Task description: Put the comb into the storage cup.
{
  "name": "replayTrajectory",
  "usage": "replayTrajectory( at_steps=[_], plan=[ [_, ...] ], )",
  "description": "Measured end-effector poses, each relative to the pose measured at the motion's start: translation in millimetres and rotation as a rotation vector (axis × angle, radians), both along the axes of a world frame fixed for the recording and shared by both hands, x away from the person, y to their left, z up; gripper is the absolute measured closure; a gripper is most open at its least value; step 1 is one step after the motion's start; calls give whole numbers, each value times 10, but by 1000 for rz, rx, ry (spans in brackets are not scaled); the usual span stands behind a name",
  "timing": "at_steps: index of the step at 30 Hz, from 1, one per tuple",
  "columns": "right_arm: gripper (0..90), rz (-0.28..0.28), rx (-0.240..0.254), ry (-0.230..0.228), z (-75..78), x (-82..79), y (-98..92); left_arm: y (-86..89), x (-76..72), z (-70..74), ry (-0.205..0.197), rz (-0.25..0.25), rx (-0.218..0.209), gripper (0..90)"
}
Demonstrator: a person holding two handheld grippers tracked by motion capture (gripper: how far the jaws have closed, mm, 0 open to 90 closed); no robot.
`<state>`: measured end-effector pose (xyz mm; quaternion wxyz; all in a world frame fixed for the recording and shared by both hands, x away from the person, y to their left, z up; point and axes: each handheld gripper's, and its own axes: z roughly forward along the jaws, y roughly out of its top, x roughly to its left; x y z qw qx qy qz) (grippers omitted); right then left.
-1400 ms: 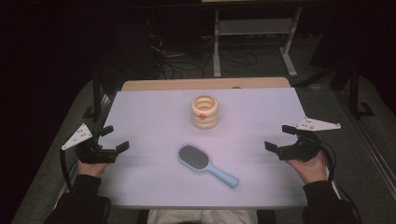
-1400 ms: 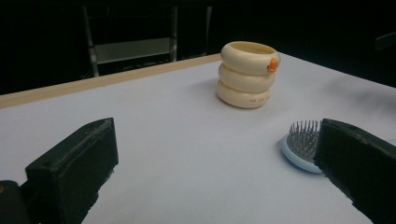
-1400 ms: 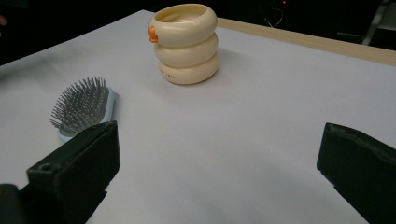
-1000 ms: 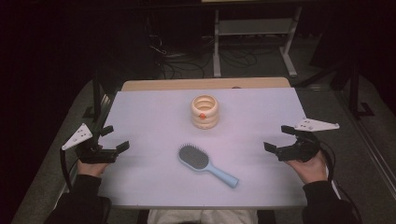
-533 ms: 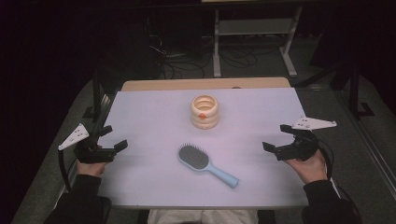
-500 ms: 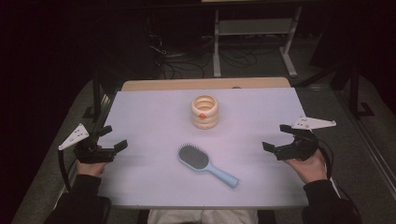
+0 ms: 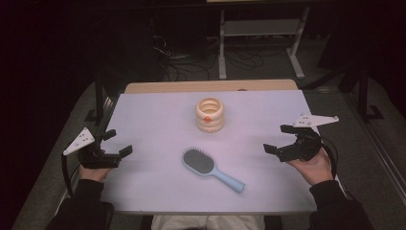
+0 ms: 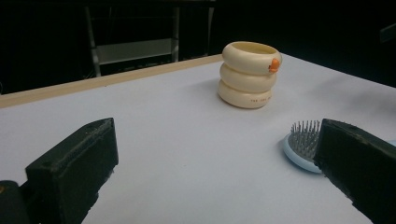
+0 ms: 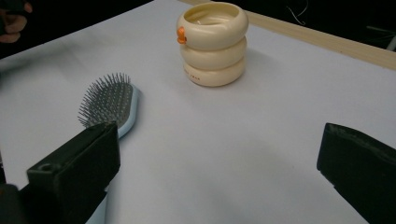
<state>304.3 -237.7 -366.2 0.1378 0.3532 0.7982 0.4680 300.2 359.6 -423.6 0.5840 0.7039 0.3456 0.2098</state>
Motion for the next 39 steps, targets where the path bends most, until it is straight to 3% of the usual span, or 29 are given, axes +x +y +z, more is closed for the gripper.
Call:
replayTrajectory(
  at_steps=[17, 39],
  plan=[
    [0, 30, 13, -4, 140, 43, 101, -1, -8, 4, -1, -1, 2, 0],
    [0, 97, -24, 10, 239, 114, 361, -5, -11, 6, 2, -1, 8, 0]
  ],
)
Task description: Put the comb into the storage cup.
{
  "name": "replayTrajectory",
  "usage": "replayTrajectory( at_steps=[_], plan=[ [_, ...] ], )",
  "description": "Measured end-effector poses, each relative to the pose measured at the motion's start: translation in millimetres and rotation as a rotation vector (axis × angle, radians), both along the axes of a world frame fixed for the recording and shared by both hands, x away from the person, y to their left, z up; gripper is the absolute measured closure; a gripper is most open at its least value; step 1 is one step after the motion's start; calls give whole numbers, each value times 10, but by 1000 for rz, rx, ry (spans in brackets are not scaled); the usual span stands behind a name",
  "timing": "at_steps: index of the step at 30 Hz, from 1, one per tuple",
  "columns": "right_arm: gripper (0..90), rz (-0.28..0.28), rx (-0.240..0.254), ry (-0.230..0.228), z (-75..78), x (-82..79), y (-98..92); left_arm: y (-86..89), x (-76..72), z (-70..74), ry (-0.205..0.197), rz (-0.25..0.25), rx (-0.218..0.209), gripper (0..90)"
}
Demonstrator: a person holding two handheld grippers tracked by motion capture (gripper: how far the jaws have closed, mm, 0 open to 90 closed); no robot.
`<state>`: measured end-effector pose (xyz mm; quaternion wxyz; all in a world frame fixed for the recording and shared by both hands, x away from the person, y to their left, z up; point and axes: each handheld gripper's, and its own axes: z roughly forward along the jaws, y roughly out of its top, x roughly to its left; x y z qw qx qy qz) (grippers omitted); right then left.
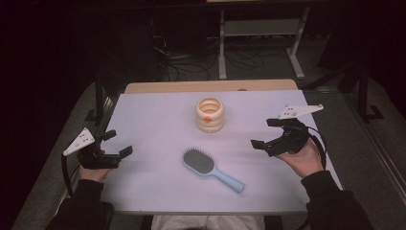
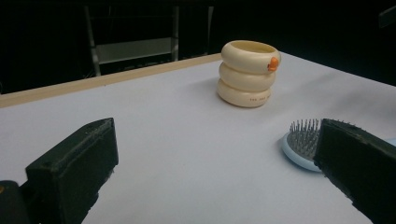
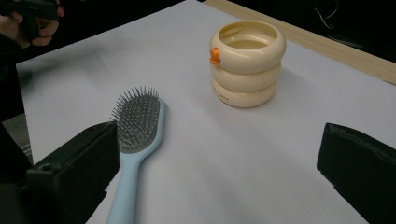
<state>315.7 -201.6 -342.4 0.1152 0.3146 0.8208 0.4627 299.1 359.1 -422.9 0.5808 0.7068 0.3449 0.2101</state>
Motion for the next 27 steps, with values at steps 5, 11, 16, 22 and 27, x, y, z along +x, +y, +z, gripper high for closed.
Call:
replayTrajectory(
  at_steps=[5, 11, 16, 22, 27],
  plan=[
    [0, 21, -17, 8, 17, 19, 93, 1, 0, 0, 0, -1, 2, 0],
    [0, 39, -27, 11, 27, 29, 159, 1, 0, 0, 0, -1, 2, 0],
    [0, 56, -36, 16, 38, 38, 222, 1, 0, 0, 0, 0, 2, 0],
    [0, 72, -52, 29, 26, 58, 301, -4, 1, -2, 2, -7, -1, 0],
    [0, 89, -66, 40, 7, 76, 373, -2, 1, -2, 3, -6, 1, 0]
  ],
)
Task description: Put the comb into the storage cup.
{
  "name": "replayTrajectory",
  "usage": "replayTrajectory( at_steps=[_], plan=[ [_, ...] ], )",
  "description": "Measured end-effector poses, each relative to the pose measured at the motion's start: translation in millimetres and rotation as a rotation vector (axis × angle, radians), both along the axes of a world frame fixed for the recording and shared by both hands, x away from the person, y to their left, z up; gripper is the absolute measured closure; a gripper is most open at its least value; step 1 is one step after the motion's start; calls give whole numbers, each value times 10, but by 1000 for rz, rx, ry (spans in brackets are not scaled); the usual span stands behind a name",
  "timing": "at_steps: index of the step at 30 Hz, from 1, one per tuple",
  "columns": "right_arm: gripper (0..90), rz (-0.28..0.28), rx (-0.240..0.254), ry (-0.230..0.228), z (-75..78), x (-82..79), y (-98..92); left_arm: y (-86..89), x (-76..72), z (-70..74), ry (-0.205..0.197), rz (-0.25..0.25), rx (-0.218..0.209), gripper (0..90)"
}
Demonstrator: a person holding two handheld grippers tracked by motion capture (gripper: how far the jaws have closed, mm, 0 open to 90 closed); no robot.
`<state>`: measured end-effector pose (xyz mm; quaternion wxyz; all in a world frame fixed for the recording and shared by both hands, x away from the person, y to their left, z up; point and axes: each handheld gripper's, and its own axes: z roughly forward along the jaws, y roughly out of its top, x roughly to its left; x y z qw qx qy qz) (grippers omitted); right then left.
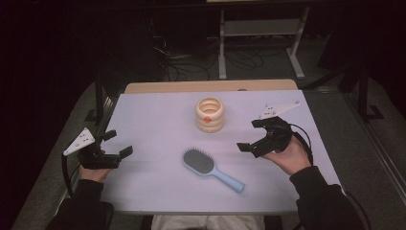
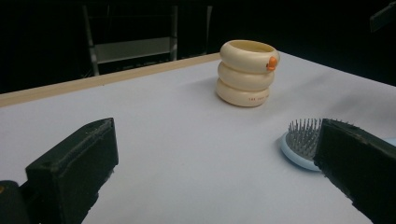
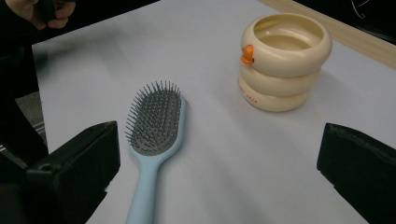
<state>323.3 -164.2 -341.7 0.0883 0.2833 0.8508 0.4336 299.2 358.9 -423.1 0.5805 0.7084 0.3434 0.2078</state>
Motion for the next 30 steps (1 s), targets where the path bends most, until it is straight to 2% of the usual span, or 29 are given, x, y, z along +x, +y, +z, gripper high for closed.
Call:
replayTrajectory(
  at_steps=[7, 19, 30],
  plan=[
    [0, 17, -16, 7, -16, 12, 70, -1, 0, 0, 0, 0, 0, 0],
    [0, 52, -47, 48, -99, 55, 222, 2, 0, 2, -2, -1, -2, 0],
    [0, 78, -55, 77, -161, 74, 318, 0, -1, 2, -2, -6, -4, 0]
  ],
)
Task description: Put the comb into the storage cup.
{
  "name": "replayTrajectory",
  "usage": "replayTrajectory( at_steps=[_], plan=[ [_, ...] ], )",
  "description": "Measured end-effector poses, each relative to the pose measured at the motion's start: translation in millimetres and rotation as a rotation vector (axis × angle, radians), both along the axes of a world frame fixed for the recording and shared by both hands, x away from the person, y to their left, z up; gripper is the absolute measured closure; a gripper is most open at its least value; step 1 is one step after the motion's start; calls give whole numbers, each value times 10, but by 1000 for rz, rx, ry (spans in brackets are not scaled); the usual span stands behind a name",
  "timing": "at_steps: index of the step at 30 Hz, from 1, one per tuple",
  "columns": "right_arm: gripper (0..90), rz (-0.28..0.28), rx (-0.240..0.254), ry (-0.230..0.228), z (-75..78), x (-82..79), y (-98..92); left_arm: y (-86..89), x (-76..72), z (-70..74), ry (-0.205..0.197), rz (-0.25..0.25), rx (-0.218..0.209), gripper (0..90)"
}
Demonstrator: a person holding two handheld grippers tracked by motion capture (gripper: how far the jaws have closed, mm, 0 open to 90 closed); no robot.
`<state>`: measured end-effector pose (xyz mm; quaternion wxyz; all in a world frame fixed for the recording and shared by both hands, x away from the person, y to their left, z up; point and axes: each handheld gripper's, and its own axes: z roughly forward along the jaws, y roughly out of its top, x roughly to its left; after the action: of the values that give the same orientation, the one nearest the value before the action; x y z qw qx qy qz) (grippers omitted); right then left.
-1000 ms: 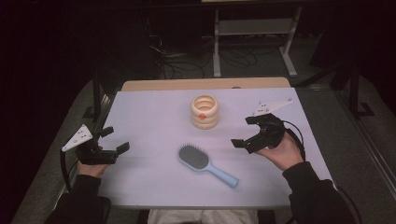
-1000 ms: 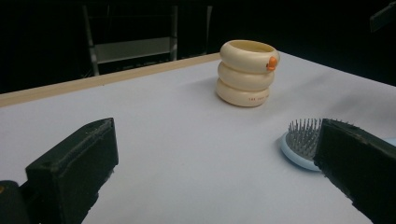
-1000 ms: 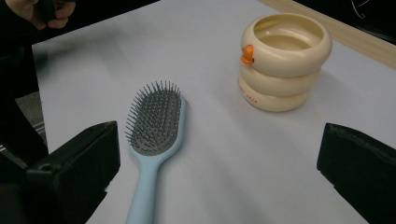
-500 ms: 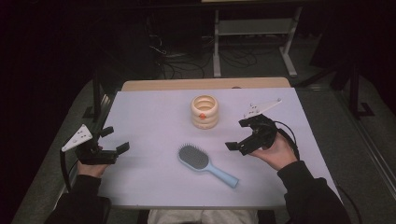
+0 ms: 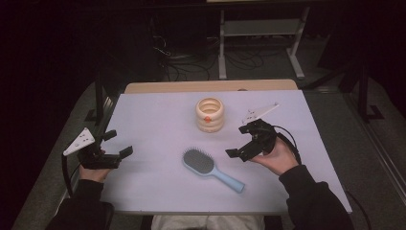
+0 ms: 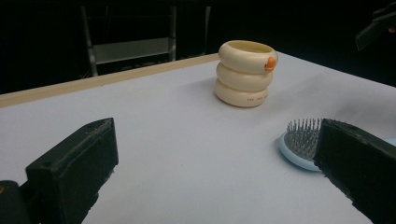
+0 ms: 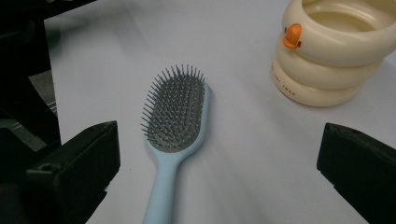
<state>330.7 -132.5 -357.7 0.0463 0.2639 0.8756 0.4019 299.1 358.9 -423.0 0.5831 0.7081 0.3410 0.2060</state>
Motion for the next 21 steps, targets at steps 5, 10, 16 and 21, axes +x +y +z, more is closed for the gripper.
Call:
replayTrajectory(
  at_steps=[5, 10, 16, 21],
  plan=[
    [0, 9, -13, 10, -39, 8, 49, 0, 1, -1, 1, 0, 2, 0],
    [0, 18, -26, 20, -80, 17, 92, 0, -1, 1, -1, 1, 2, 0],
    [0, 26, -41, 32, -126, 22, 133, -2, 0, 0, -1, 1, 3, 0],
    [0, 34, -50, 39, -150, 27, 165, -3, 1, -2, 0, 1, 4, 0]
  ],
)
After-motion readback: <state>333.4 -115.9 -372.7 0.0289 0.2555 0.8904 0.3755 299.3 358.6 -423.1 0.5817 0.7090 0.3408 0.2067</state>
